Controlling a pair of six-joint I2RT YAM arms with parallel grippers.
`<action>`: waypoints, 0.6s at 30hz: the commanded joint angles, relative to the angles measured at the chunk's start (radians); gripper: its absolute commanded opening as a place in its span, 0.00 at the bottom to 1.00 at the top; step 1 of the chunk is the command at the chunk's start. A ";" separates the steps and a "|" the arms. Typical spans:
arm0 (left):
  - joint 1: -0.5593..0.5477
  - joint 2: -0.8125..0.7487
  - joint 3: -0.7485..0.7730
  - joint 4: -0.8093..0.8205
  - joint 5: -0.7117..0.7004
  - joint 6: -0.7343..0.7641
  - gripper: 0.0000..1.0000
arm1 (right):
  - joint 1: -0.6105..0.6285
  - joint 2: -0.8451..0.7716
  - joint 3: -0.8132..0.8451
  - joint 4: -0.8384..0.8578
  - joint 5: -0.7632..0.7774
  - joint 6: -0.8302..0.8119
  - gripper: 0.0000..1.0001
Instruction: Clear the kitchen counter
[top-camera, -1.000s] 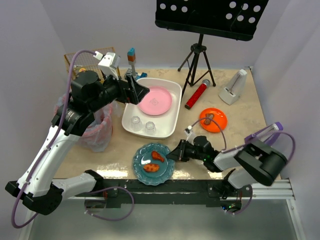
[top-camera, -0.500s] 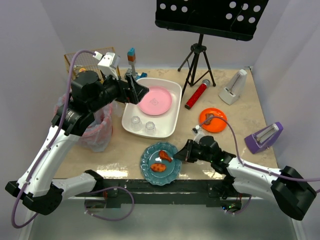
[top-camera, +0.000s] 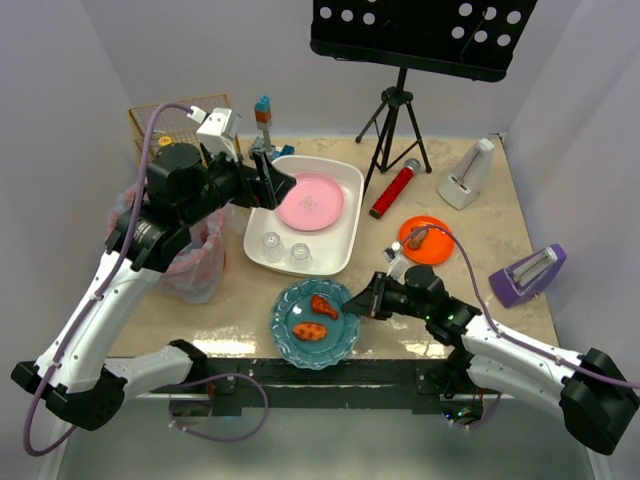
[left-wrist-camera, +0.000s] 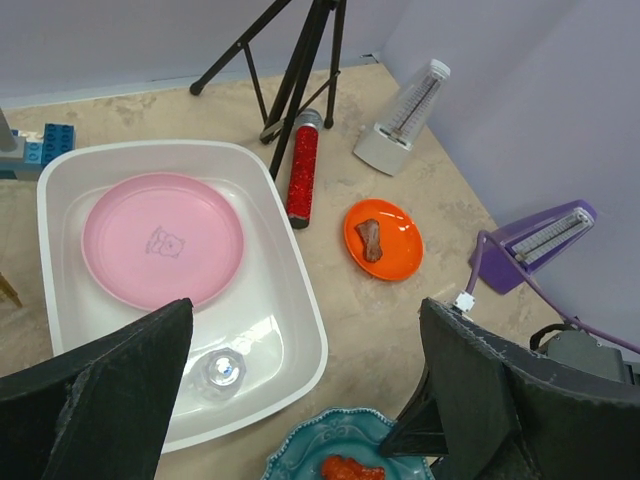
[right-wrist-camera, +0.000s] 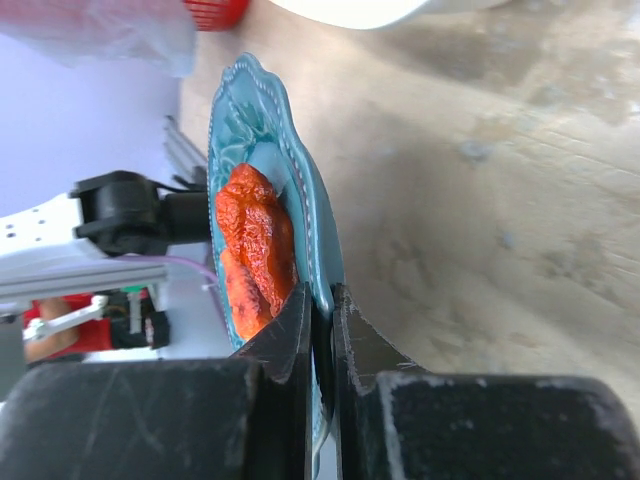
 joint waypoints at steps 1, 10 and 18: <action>0.001 -0.020 -0.014 0.001 -0.027 0.023 1.00 | 0.000 -0.034 0.101 0.204 -0.108 0.117 0.00; 0.003 -0.048 -0.009 -0.019 -0.070 0.029 1.00 | 0.000 0.018 0.279 0.173 -0.026 0.132 0.00; 0.001 -0.037 0.098 -0.076 -0.140 0.029 1.00 | -0.002 0.139 0.544 0.089 0.089 0.170 0.00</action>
